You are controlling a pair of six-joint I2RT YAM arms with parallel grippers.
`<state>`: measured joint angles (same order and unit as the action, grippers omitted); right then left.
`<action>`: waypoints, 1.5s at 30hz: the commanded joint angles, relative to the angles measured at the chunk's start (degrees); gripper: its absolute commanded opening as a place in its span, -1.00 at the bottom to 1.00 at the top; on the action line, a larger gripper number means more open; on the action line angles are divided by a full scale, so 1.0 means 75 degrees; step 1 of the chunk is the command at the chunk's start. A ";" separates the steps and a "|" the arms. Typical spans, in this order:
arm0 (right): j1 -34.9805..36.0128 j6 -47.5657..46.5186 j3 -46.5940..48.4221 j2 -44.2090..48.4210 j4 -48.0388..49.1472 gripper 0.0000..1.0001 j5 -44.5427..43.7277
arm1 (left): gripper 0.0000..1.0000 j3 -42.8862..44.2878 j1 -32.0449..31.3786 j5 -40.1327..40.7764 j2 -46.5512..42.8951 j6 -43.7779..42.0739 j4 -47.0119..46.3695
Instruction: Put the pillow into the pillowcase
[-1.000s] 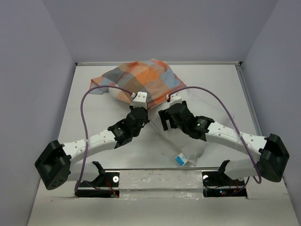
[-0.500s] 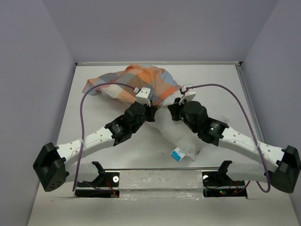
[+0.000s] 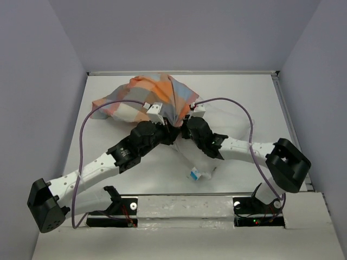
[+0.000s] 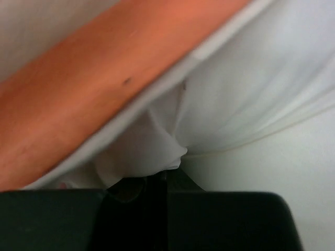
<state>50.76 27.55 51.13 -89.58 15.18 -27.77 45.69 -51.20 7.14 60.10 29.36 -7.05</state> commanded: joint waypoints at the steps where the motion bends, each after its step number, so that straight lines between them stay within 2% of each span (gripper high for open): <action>1: -0.0241 0.0336 0.0155 0.0329 0.1386 -1.00 0.0362 | -1.00 -0.0372 -0.0345 -0.1808 -0.1250 0.1393 -0.1042; 3: -0.0031 0.0148 -0.0149 0.0811 0.1527 -1.00 0.0620 | -1.00 -0.0432 -0.0345 -0.1270 -0.1484 0.1382 -0.0668; 7: 0.0998 -0.0544 0.0013 0.1993 0.0628 -1.00 0.1100 | -1.00 0.0211 -0.0357 -0.0297 -0.2082 0.0996 0.0481; 10: 0.2381 -0.0860 0.0888 0.2696 -0.1487 -1.00 0.1265 | -1.00 0.1146 -0.0427 0.1023 -0.2457 0.0668 0.1322; 13: 0.3527 -0.0931 0.2223 0.2873 -0.3271 -1.00 0.1685 | -1.00 0.1920 -0.0462 0.1578 -0.2517 0.0375 0.1946; 15: 0.3614 -0.0815 0.2591 0.3119 -0.3640 -1.00 0.2304 | -1.00 0.2355 -0.0462 0.1731 -0.2319 0.0210 0.2181; 17: 0.3545 -0.0709 0.2767 0.3307 -0.3804 -1.00 0.2227 | -1.00 0.3056 -0.0463 0.1814 -0.1710 -0.0023 0.2556; 19: 0.3125 -0.0627 0.2710 0.3471 -0.3887 -1.00 0.2038 | -1.00 0.3561 -0.0463 0.1872 -0.0972 -0.0200 0.2674; 20: 0.2125 -0.0476 0.2628 0.3471 -0.3887 -1.00 0.2317 | -1.00 0.3692 -0.0439 0.1977 -0.0691 -0.0282 0.2697; 21: 0.1488 -0.0289 0.2500 0.3437 -0.3876 -1.00 0.2830 | -0.99 0.3797 -0.0381 0.2013 -0.0433 -0.0352 0.2698; 22: 0.0867 -0.0055 0.2116 0.3309 -0.3829 -1.00 0.3995 | -0.95 0.3891 -0.0264 0.1921 0.0091 -0.0434 0.2640; 23: -0.0102 0.0180 0.1868 0.3203 -0.3597 -1.00 0.4436 | -0.85 0.3962 0.0038 0.1444 0.0363 -0.0446 0.2523; 24: -0.0495 0.0286 0.1425 0.2854 -0.3490 -1.00 0.5137 | -0.77 0.3916 0.0204 0.1138 0.0795 -0.0458 0.2127; 25: -0.0824 0.0322 0.1258 0.2618 -0.3338 -1.00 0.5341 | -0.54 0.3776 0.0368 0.0566 0.1032 -0.0447 0.1949; 26: -0.1442 0.0381 0.1094 0.2361 -0.3220 -1.00 0.5796 | -0.45 0.3752 0.0544 0.0375 0.1324 -0.0447 0.1797; 27: -0.1750 0.0439 0.0895 0.2126 -0.2976 -1.00 0.5800 | -0.35 0.3751 0.0650 0.0280 0.1605 -0.0458 0.1668; 28: -0.2054 0.0521 0.0696 0.1869 -0.2718 -1.00 0.6369 | -0.22 0.3810 0.0825 0.0233 0.2270 -0.0505 0.1585; 29: -0.2347 0.0626 0.0543 0.1367 -0.2425 -1.00 0.6479 | 0.18 0.4042 0.0908 0.0116 0.2647 -0.0586 0.1492; 31: -0.3250 0.0802 0.0634 0.0780 -0.2166 -1.00 0.6690 | 0.66 0.4719 0.0944 0.0033 0.3571 -0.0820 0.1560; 34: -0.4104 0.0827 0.1032 0.0589 -0.2164 -1.00 0.6166 | 0.82 0.5332 0.0886 -0.0050 0.3952 -0.1032 0.1561; 38: -0.4705 0.0617 0.2577 0.0156 -0.2737 -0.99 0.5275 | 0.86 0.6059 0.0511 0.1144 0.3543 -0.1887 0.1572; 39: -0.4706 0.0500 0.2905 0.0039 -0.3017 -0.84 0.5087 | 0.86 0.6060 0.0452 0.1401 0.3414 -0.1981 0.1596; 40: -0.4706 0.0185 0.3187 -0.0032 -0.3438 -0.41 0.4761 | 0.86 0.5816 0.0394 0.1949 0.3065 -0.2063 0.1608; 42: -0.4775 -0.0110 0.3563 -0.0021 -0.3745 0.10 0.4419 | 0.86 0.5313 0.0195 0.2561 0.2642 -0.2192 0.1596; 43: -0.4776 -0.0331 0.3739 0.0153 -0.3932 0.40 0.4023 | 0.86 0.4614 0.0147 0.3167 0.2164 -0.2204 0.1550; 45: -0.4776 -0.0520 0.3706 0.0493 -0.4028 0.57 0.3553 | 0.86 0.3802 0.0054 0.3652 0.1391 -0.1937 0.1491</action>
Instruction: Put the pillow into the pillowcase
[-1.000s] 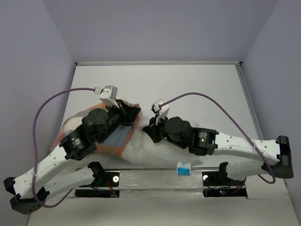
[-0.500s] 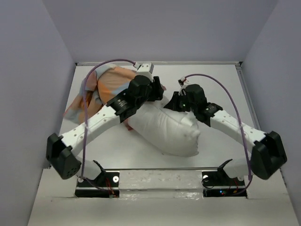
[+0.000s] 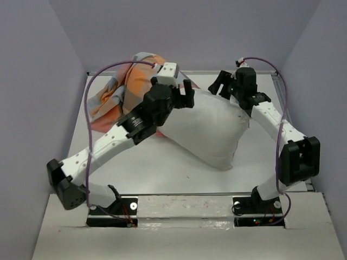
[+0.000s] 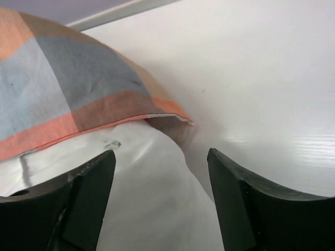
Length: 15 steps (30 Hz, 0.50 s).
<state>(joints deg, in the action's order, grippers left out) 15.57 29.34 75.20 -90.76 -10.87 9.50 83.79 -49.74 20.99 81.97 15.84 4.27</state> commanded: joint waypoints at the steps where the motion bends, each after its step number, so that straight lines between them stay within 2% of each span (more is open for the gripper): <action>1: -0.0084 -0.0818 0.0427 0.0861 -0.0554 0.57 -0.1477 | 0.86 -0.1710 -0.0142 0.1946 -0.1752 0.0008 -0.0019; 2: -0.0084 -0.0900 0.0345 0.1327 -0.0554 0.59 -0.1454 | 0.87 -0.2504 -0.0130 0.2191 -0.1951 0.0126 -0.0054; 6: -0.0084 -0.0971 -0.0216 0.2361 -0.0425 0.55 -0.0683 | 0.87 -0.3671 -0.0048 0.2345 -0.2258 0.0583 -0.0019; 9: 0.0488 -0.1018 -0.1059 0.2924 -0.0250 0.32 -0.0200 | 0.86 -0.3848 0.0068 0.2533 -0.2025 0.0433 -0.0287; 10: 0.0861 -0.1041 -0.1317 0.2995 -0.0157 0.13 -0.0223 | 0.86 -0.3766 0.0197 0.2370 -0.1768 0.0339 -0.0486; 12: 0.1157 -0.1030 -0.1985 0.3089 0.0031 0.01 -0.0328 | 0.86 -0.3252 0.0432 0.1889 -0.1393 0.0034 -0.0511; 13: 0.1262 -0.1030 -0.2208 0.3078 0.0171 -0.26 -0.0352 | 0.86 -0.3030 0.0479 0.1807 -0.0950 -0.0118 -0.0732; 14: 0.1368 -0.1018 -0.2384 0.3055 0.0335 -0.45 -0.0364 | 0.85 -0.2552 0.0595 0.1632 -0.0679 -0.0282 -0.0792; 15: 0.1369 -0.1029 -0.2606 0.3008 0.0360 -0.55 -0.0341 | 0.84 -0.2257 0.0643 0.1538 -0.0398 -0.0573 -0.0781</action>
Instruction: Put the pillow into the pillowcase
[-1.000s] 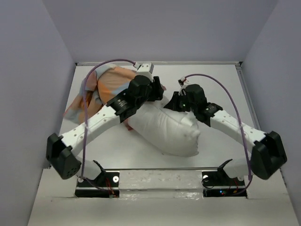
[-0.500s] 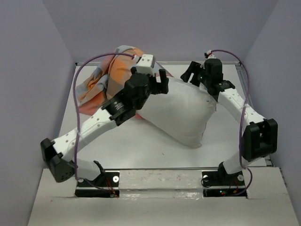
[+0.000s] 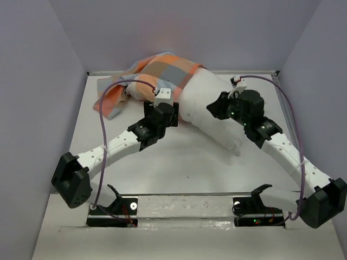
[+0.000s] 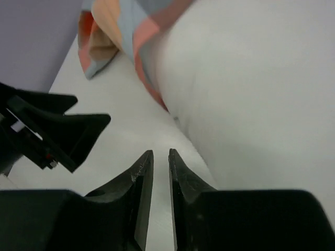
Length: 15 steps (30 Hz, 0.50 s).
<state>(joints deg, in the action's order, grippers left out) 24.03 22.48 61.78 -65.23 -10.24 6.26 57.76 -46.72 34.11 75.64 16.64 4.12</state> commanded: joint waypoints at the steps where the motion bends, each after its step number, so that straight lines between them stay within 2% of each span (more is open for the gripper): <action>1: 0.0241 -0.0207 -0.0900 -0.0489 0.0275 -0.59 0.0102 | 0.84 0.1855 0.0276 -0.0281 0.1054 -0.0823 -0.0621; 3: 0.0311 -0.0220 -0.1099 -0.0548 0.0299 -0.57 0.0021 | 0.84 0.2468 0.0334 -0.0247 0.1654 -0.1186 -0.0561; 7: 0.0382 -0.0395 -0.1288 -0.0432 0.0369 -0.11 -0.0119 | 0.79 0.3862 0.0498 -0.0224 0.3118 -0.1526 -0.0116; 9: 0.0382 -0.0454 -0.1288 -0.0396 0.0369 0.04 -0.0144 | 0.80 0.4099 0.0510 -0.0188 0.3542 -0.1679 -0.0058; 15: 0.0382 -0.0571 -0.1230 -0.0372 0.0358 0.11 -0.0249 | 0.72 0.4510 0.0651 -0.0106 0.4083 -0.2032 0.0001</action>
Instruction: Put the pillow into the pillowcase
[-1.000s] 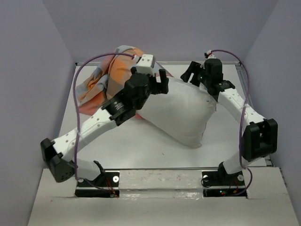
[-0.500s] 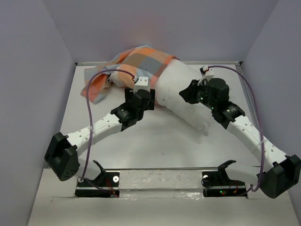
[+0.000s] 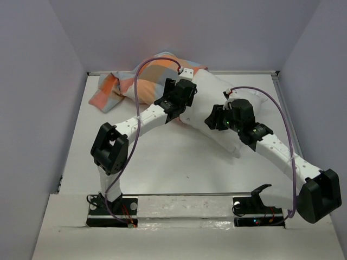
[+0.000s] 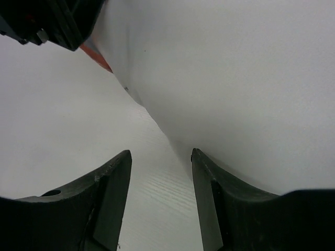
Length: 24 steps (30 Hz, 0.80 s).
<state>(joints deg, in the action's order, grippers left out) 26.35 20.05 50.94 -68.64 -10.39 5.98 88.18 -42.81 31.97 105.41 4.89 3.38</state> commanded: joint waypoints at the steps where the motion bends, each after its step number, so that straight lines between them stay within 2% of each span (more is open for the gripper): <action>1: 0.0073 -0.0260 0.0263 0.0059 0.0366 0.15 -0.0281 | 0.71 0.0500 0.0153 0.0168 0.0218 -0.0487 0.0124; 6: 0.0073 -0.0342 0.0404 -0.0035 0.0319 0.36 -0.0410 | 0.56 0.0629 0.0176 0.0589 0.0453 -0.0849 -0.0028; 10: 0.0073 -0.0482 0.0544 -0.0164 0.0296 0.39 -0.0492 | 0.18 0.0688 0.0176 0.1127 0.0536 -0.0979 -0.0238; 13: 0.0073 -0.0716 0.0661 -0.0292 0.0308 0.40 -0.0586 | 0.02 0.0478 0.0176 0.1316 0.0384 -0.1003 -0.0601; 15: 0.0073 -0.1195 0.0872 -0.0573 0.0296 0.51 -0.0657 | -0.19 0.0278 0.0176 0.1363 0.0220 -0.1120 -0.0988; 16: 0.0073 -0.1801 0.1128 -0.0714 0.0157 0.55 -0.0448 | -0.44 0.0278 0.0188 0.1351 0.0173 -0.1143 -0.1059; 19: 0.0073 -0.2484 0.1574 -0.1276 0.0015 0.70 -0.0749 | -0.83 0.0324 0.0188 0.1281 0.0173 -0.1144 -0.1048; 20: 0.0073 -0.2869 0.1773 -0.1405 0.0084 0.82 -0.0994 | -1.00 0.0313 0.0188 0.1153 0.0115 -0.1039 -0.1013; 22: 0.0073 -0.3060 0.1961 -0.1943 0.0272 0.89 -0.1148 | -1.00 0.0289 0.0176 0.0837 -0.0107 -0.0817 -0.0861; 24: 0.0073 -0.3224 0.2266 -0.2727 0.0307 0.89 -0.0916 | -1.00 0.0032 0.0176 0.0018 -0.0389 -0.0243 -0.0860</action>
<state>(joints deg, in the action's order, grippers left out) 26.35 2.94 63.44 -82.35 -10.17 0.49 90.41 -41.63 37.76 108.95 -1.74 -1.17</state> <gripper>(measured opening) 0.942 0.019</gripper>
